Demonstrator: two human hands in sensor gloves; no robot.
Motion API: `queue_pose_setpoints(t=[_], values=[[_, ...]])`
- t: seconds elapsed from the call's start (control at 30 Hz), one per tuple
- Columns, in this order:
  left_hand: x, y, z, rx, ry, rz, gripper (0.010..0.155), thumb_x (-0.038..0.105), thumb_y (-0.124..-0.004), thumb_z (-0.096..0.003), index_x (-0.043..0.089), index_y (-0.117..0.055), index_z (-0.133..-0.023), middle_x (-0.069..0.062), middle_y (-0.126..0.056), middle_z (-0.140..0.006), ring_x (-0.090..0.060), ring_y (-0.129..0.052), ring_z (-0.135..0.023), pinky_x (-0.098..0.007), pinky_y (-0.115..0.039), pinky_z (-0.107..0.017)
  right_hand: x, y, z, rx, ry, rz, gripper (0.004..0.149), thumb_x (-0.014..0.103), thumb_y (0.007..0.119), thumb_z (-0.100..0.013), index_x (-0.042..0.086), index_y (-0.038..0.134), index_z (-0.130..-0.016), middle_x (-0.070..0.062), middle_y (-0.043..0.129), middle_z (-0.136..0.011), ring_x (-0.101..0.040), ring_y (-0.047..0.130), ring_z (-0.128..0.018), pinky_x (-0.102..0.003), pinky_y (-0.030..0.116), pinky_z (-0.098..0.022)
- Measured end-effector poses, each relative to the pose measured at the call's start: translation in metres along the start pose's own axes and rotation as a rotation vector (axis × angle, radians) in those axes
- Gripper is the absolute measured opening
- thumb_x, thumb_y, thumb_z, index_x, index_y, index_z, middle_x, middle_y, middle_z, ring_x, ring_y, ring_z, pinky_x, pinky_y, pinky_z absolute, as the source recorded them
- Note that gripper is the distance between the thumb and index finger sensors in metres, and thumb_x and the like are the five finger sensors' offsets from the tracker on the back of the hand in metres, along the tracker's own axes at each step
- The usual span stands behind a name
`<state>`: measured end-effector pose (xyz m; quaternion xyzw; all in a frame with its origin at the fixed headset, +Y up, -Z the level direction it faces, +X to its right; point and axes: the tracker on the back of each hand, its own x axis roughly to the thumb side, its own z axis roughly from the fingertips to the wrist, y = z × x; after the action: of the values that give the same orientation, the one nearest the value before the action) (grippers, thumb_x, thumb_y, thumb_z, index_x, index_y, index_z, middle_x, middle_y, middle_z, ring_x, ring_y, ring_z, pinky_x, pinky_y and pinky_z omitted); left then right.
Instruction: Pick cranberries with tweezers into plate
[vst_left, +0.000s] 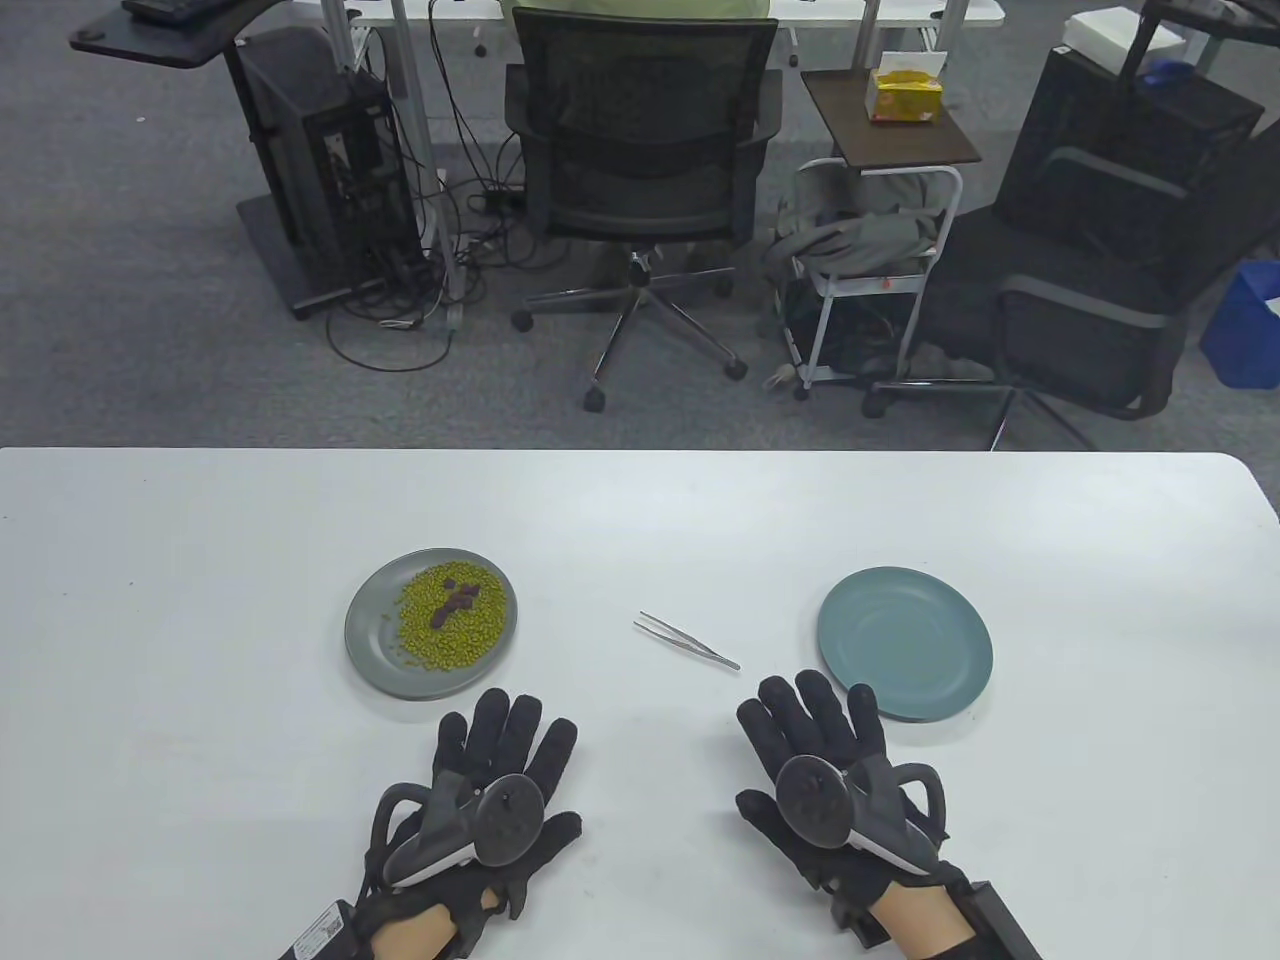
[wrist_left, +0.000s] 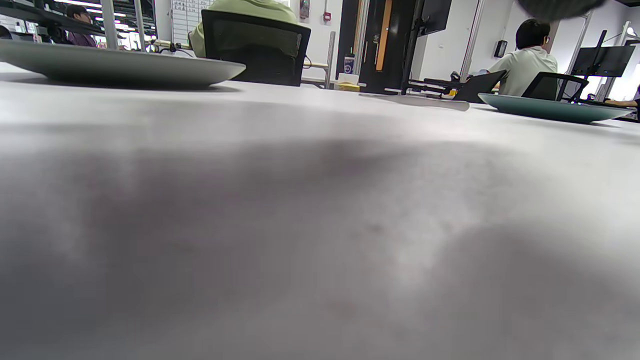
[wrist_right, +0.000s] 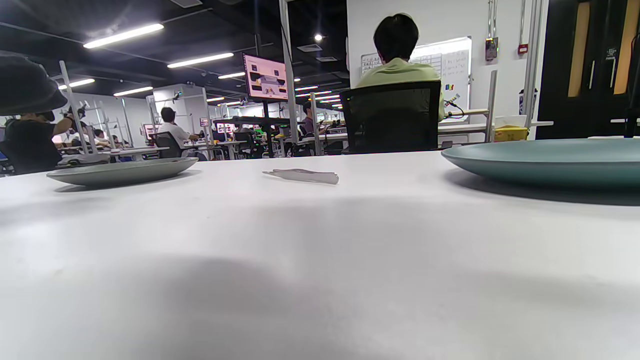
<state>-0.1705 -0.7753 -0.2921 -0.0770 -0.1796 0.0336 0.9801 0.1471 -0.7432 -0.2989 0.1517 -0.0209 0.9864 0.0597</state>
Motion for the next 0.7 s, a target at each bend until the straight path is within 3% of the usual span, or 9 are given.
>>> queue_pose_setpoints(t=[0.7], values=[[0.0056, -0.0004, 0.0020, -0.013, -0.008, -0.016, 0.085, 0.071, -0.061, -0.0424, 0.045, -0.008, -0.103, 0.006, -0.006, -0.111, -0.030, 0.003, -0.107, -0.062, -0.009, -0.075, 0.0001, 0.0017, 0.0021, 0.030, -0.034, -0.043, 0.078, 0.067, 0.057, -0.033, 0.045, 0.022, -0.099, 0.014, 0.012, -0.113, -0.024, 0.015, -0.112, -0.057, 0.011, -0.080]])
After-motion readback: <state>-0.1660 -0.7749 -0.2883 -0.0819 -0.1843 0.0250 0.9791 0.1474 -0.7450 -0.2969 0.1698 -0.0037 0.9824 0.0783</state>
